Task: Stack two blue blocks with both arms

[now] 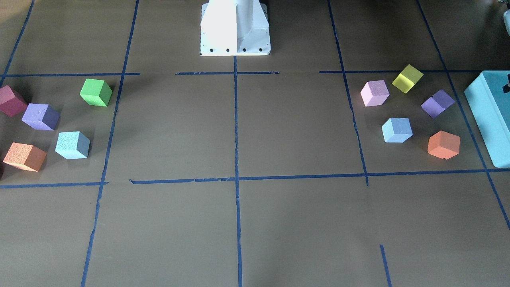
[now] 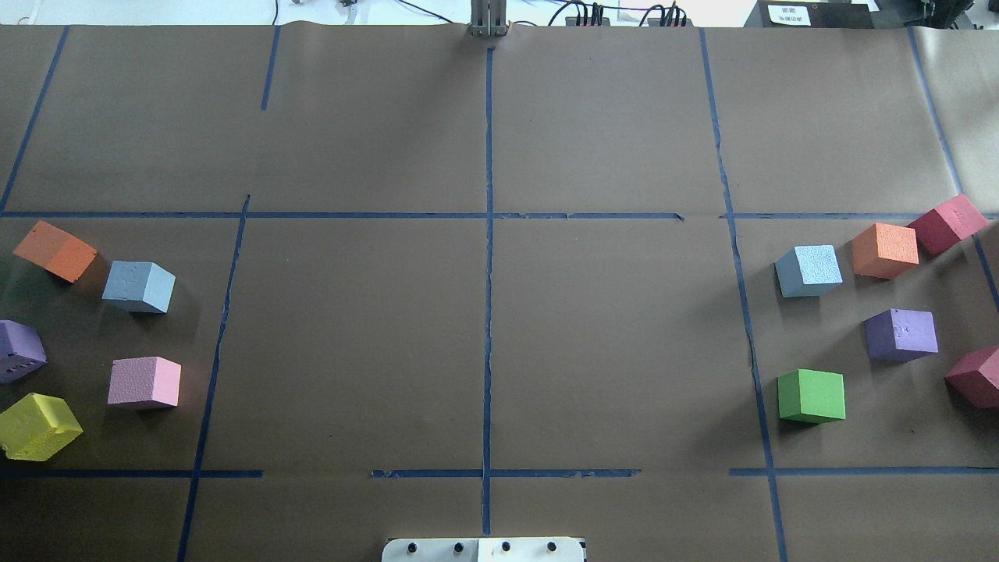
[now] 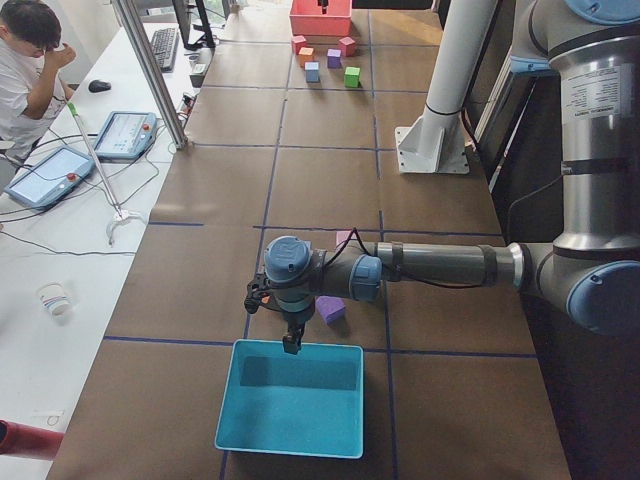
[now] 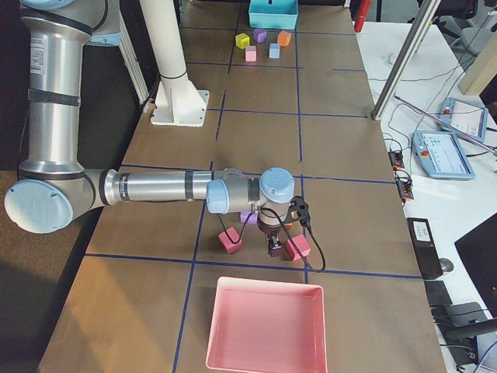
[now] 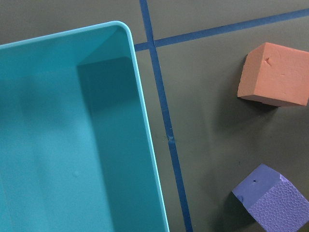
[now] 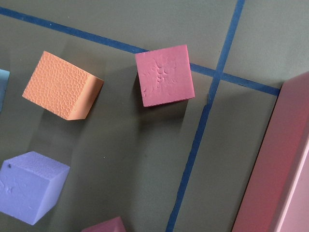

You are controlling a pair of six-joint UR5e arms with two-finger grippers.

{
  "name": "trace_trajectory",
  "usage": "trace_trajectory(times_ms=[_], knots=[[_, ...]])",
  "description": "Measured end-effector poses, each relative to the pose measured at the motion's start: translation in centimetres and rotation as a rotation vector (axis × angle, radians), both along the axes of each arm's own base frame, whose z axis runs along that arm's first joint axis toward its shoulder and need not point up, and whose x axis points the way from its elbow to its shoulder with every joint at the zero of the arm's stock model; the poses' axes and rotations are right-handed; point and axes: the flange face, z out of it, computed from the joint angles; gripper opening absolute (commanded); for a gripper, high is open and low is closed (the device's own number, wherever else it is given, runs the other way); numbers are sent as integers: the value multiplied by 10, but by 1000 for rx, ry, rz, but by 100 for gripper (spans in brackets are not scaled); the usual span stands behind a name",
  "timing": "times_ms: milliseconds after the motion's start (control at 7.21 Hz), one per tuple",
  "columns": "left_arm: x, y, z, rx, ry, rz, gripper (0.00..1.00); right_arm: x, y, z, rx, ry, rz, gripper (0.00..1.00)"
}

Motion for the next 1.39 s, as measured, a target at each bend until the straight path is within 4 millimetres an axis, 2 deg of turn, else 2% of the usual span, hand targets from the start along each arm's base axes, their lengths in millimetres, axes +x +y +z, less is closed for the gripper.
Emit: trace_trajectory(times_ms=[277, 416, 554, 832, 970, 1109, 1248, 1386], knots=[[1, 0, 0, -1, 0, 1, 100, -7, -3, -12, 9, -4, 8, 100], [1, 1, 1, -6, -1, 2, 100, -18, -10, -25, -3, -9, 26, 100], [1, 3, 2, -9, -1, 3, 100, -41, -22, -46, -11, -16, 34, 100], [1, 4, 2, -9, -1, 3, 100, -117, -40, -95, -27, -37, 64, 100], [1, 4, 2, -8, 0, 4, 100, -161, -39, -110, -37, -38, 108, 100], [1, 4, 2, -7, 0, 4, 100, -203, -32, -120, -46, -39, 155, 100], [1, 4, 1, -5, 1, 4, 100, -236, -23, -123, -53, -36, 181, 99], [1, 3, 0, -3, 1, 4, 100, -256, -15, -123, -56, -29, 186, 99]])
